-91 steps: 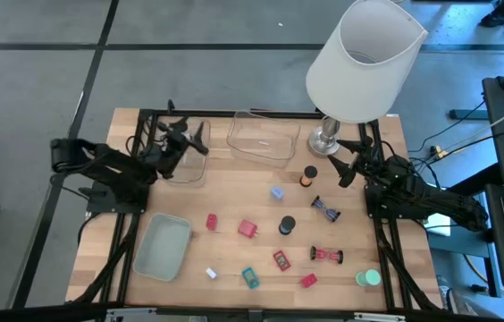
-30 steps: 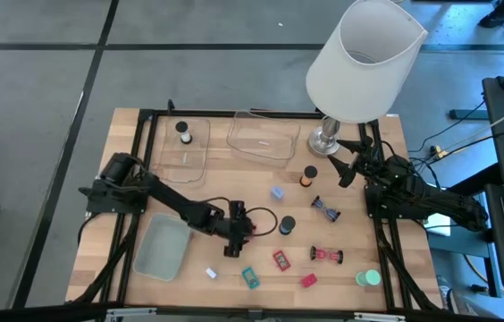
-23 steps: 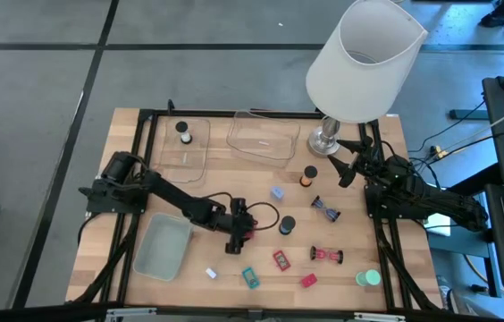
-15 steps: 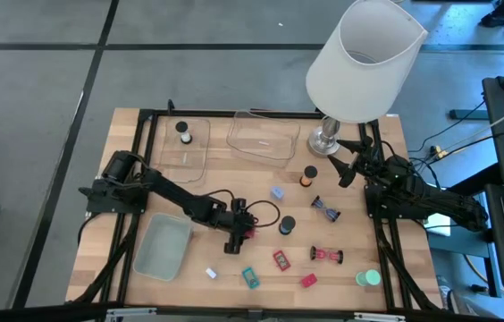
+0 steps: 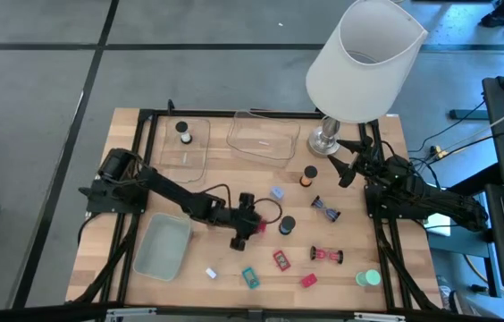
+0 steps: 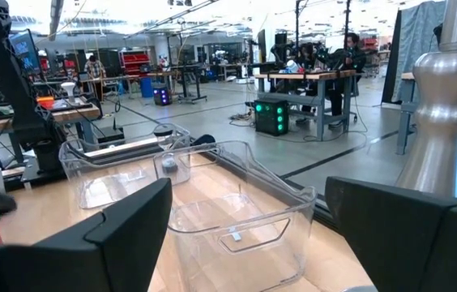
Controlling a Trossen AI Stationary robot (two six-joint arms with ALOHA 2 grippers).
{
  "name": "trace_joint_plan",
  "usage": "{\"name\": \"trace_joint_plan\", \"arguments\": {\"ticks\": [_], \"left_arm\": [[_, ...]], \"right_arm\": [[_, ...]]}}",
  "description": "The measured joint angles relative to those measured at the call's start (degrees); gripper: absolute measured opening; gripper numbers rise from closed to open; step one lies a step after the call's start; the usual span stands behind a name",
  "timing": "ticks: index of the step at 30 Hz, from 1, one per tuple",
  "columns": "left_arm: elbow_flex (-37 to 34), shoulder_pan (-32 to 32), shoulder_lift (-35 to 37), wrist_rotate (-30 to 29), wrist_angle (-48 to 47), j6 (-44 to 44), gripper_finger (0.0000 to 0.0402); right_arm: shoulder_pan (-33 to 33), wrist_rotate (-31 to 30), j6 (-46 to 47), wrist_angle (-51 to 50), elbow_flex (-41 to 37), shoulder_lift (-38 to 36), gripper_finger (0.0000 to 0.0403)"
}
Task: Pick & Place Office items
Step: Put the center red charger adapter into the right transparent bin
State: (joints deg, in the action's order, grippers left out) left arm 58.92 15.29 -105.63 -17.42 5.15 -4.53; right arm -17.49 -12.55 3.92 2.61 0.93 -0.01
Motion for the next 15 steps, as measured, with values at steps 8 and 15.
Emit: {"name": "trace_joint_plan", "arguments": {"ticks": [8, 15], "left_arm": [[8.8, -8.9, 4.9, -30.7, 1.0, -3.5, 0.0209], [11.4, -27.6, 3.2, -7.0, 1.0, 5.2, 0.0209]], "right_arm": [[0.0, 0.0, 0.0, 0.0, 0.0, 0.0, 0.0327], [0.0, 0.0, 0.0, 0.0, 0.0, 0.0, 0.0327]]}}
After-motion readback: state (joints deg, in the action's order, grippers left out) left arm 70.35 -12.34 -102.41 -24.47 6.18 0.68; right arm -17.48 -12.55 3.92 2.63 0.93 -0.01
